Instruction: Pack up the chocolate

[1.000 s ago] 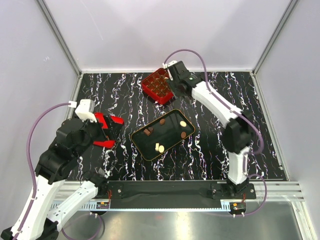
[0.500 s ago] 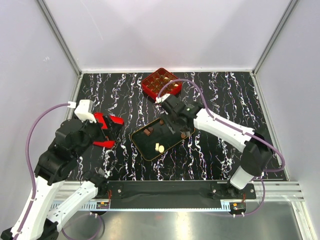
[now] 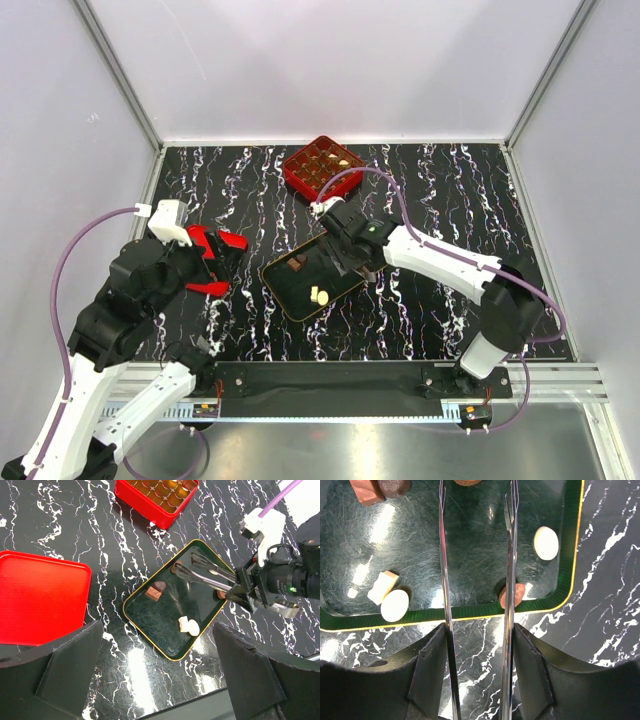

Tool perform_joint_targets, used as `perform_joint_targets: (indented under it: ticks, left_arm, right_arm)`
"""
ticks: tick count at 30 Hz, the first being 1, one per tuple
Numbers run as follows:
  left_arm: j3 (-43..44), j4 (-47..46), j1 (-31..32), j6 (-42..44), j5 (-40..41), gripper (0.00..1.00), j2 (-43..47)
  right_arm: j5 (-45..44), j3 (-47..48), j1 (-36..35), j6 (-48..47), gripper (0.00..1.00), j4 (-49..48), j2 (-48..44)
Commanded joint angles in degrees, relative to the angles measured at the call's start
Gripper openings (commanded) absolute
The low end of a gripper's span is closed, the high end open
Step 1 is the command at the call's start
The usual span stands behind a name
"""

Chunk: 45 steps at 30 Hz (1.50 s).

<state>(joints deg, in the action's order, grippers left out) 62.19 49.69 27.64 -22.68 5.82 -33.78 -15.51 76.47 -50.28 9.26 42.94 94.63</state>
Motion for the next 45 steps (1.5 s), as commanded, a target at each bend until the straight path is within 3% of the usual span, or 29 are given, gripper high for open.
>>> perform_joint_targets:
  ticks: [1, 16, 23, 34, 41, 45]
  left_arm:
    - [-0.41, -2.67, -0.22, 0.18, -0.29, 0.99, 0.29]
    - [-0.06, -2.85, -0.22, 0.09, -0.11, 0.99, -0.23]
    - [0.47, -2.67, -0.22, 0.18, 0.15, 0.99, -0.32]
    - [0.73, -3.11, -0.22, -0.09, -0.11, 0.99, -0.67]
    - [0.82, -3.37, -0.22, 0.35, -0.11, 0.99, -1.11]
    - [0.47, -3.81, -0.22, 0.44, -0.11, 0.99, -1.46]
  right_arm:
    - [-0.31, -0.70, -1.05, 0.15, 0.59, -4.44, 0.73]
    - [-2.60, -3.25, -1.13, -0.20, 0.55, -9.45, 4.86]
    - [-2.51, -4.66, -1.13, -0.03, 0.46, -8.84, 2.76]
    - [-3.82, -3.87, -1.13, -0.38, 0.43, -4.10, -3.04]
    - [-6.02, -0.10, -1.05, -2.04, 0.42, -1.02, -4.10]
    - [-7.70, 7.45, 0.88, -4.86, 0.42, 0.13, -2.09]
